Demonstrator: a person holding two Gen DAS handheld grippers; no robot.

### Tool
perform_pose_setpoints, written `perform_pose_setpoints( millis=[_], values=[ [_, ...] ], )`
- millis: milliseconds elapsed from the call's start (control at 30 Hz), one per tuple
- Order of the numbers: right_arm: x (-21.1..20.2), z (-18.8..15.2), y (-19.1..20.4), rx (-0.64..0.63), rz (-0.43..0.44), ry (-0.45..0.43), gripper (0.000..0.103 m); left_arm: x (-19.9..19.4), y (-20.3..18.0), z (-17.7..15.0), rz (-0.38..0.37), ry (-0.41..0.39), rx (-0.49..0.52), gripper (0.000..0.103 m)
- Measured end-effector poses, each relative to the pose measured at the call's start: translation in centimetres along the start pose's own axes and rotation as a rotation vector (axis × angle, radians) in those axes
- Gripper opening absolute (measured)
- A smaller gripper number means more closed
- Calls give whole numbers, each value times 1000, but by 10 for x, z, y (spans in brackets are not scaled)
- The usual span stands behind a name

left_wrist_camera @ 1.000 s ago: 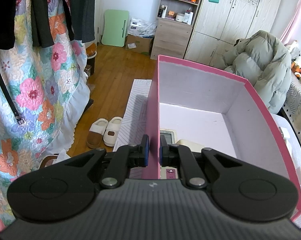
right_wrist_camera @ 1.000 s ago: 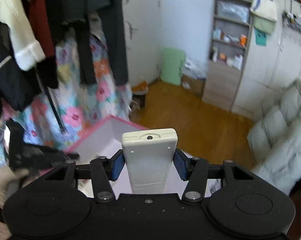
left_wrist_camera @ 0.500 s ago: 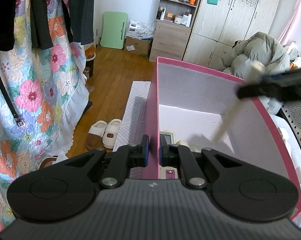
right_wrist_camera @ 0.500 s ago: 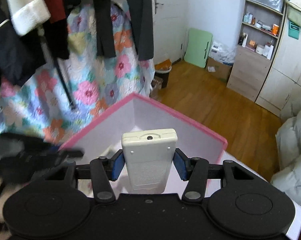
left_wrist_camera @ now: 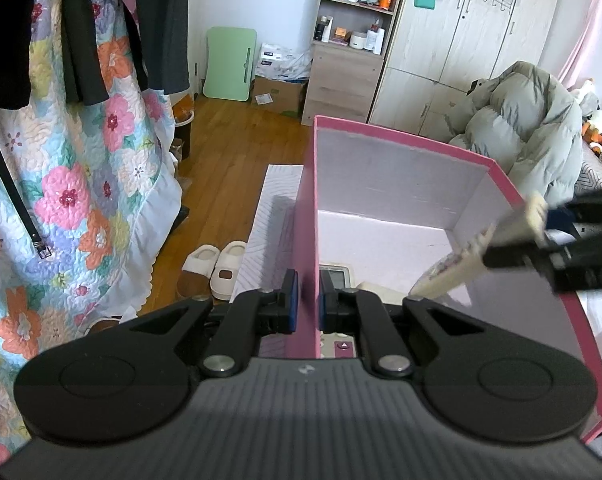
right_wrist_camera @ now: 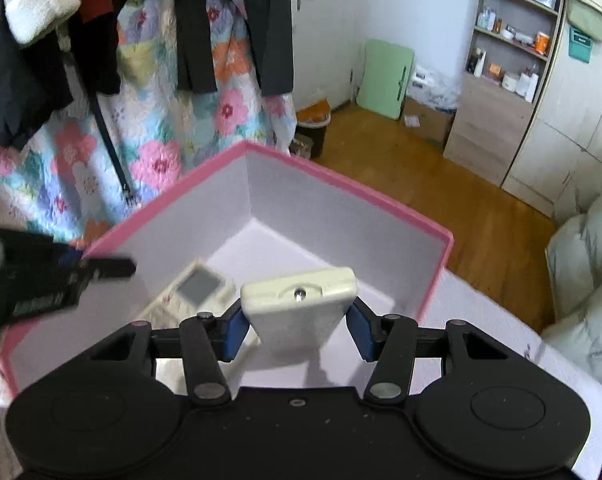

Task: Organize rigid objects
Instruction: 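Lift the white remote with the right tool and carry it over the box, then open the right tool to release the white remote into the box, then move the right tool back to the table and close on the white remote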

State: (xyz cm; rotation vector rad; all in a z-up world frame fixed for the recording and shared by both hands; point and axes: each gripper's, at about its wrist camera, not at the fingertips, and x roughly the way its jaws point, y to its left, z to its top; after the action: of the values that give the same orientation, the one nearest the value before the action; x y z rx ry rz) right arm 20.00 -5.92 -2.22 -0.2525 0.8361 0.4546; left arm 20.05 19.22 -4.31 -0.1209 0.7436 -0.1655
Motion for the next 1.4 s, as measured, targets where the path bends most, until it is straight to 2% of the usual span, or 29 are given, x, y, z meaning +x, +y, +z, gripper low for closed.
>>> perform_pose_setpoints(
  millis=[133, 233, 300, 367, 433, 467, 667, 733, 900, 967, 1033, 1200, 1300, 1400],
  values=[
    [-6, -18, 12, -56, -28, 79, 57, 0, 0, 0, 0, 1, -2, 9],
    [-8, -30, 28, -155, -59, 82, 55, 0, -1, 0, 4, 0, 3, 9],
    [-5, -27, 29, -112, -49, 92, 51, 0, -1, 0, 0, 0, -1, 9],
    [4, -18, 26, -73, -39, 126, 21, -1, -1, 0, -2, 2, -4, 9],
    [13, -11, 13, 27, -21, 146, 18, 0, -1, 0, -5, 2, -4, 9],
    [17, -8, 12, 39, -45, 138, 20, 0, 0, 0, -4, 1, -4, 9],
    [16, 3, -15, 122, -61, 107, 13, 0, 2, 1, -11, 3, -6, 9],
    [5, 3, -21, 130, -52, 60, 14, 0, 3, 2, -9, 2, -6, 9],
    [-44, -8, -41, 152, -51, -53, 35, 1, 3, 2, -9, 5, -6, 9],
    [-60, -19, -51, 155, -38, -72, 42, 2, 4, 1, -9, 7, -7, 9],
    [-66, -31, -61, 151, -36, -66, 42, 2, 5, 1, -11, 8, -9, 9],
    [-44, -66, -90, 280, 11, 107, 43, 3, 6, 1, -6, 9, -7, 9],
    [-17, -85, -113, 471, 59, 251, 49, 3, 7, 0, -2, 9, -6, 9],
    [2, -94, -128, 628, 112, 317, 52, 4, 8, 1, -2, 8, -4, 9]
  ],
)
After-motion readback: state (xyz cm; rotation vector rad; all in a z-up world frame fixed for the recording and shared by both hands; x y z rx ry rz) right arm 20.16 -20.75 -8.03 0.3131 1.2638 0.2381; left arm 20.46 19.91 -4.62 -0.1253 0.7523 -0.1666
